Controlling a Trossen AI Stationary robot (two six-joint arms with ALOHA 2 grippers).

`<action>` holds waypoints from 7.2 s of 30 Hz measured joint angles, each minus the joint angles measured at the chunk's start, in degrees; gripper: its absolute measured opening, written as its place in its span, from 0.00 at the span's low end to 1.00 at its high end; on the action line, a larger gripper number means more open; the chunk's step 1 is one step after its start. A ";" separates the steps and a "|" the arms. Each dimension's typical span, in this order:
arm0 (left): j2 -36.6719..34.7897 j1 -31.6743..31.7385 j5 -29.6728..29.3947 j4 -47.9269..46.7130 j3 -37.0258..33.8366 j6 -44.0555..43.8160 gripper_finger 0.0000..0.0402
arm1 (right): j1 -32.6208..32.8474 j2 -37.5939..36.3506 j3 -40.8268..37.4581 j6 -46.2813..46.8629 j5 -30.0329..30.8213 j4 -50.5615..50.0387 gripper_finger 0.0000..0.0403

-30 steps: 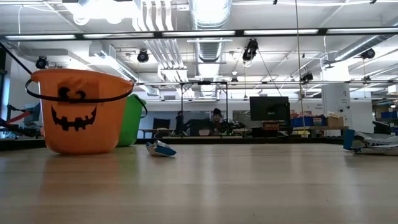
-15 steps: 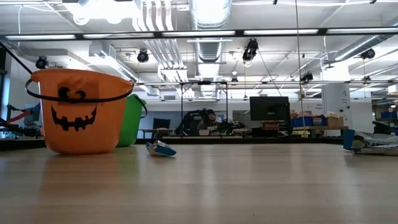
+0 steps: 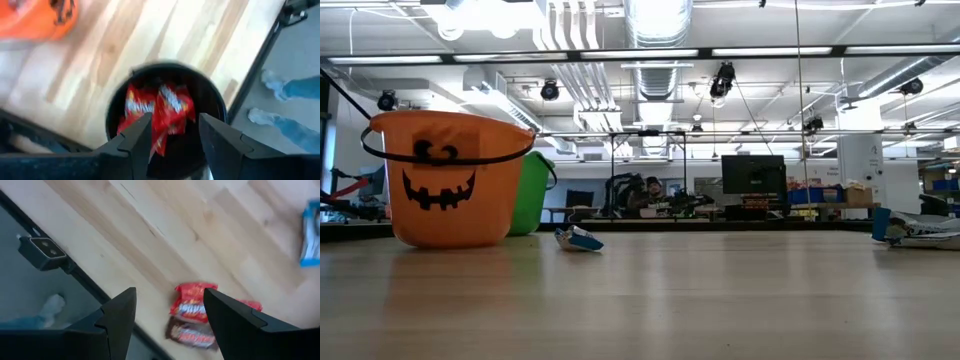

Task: Organize candy in baskets
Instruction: Put the white chocolate into the orange bucket

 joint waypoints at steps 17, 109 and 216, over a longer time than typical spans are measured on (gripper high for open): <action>0.00 10.07 -7.22 -1.93 0.00 -3.45 0.36 | -10.22 0.00 0.00 -25.31 21.95 -0.03 0.56; -24.24 24.58 -22.76 -8.46 -13.88 3.74 0.36 | -41.62 5.60 -32.37 -23.81 -11.35 65.86 0.56; -30.79 24.56 -22.34 -8.46 -13.86 15.06 0.36 | -44.00 12.45 -1.79 -36.48 -3.45 66.50 0.05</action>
